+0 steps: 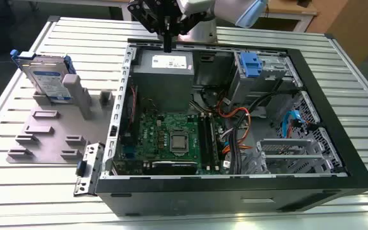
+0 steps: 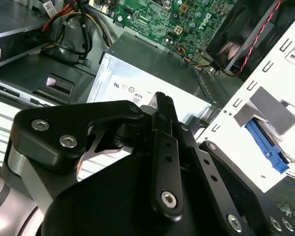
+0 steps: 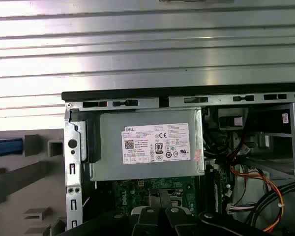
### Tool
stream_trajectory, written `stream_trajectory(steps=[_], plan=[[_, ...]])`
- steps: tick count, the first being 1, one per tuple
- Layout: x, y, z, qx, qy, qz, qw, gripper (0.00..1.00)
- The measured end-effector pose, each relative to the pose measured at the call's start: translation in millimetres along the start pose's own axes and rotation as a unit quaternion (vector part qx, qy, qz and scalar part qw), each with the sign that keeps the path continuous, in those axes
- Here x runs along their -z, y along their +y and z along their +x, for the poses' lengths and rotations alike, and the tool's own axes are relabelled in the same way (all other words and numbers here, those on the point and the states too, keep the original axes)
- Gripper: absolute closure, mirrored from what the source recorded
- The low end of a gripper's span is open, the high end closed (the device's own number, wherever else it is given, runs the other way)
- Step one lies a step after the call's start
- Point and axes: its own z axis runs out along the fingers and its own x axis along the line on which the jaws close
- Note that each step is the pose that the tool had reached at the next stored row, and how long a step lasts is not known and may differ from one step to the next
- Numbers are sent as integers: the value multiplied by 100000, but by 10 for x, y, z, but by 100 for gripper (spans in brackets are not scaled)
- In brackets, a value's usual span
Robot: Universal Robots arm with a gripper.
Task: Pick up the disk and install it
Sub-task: 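Reach for the disk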
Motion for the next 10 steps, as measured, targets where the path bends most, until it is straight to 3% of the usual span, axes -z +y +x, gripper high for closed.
stream_trajectory(steps=[10], plan=[[-14,0,-10,0,1,-1,100000,89]])
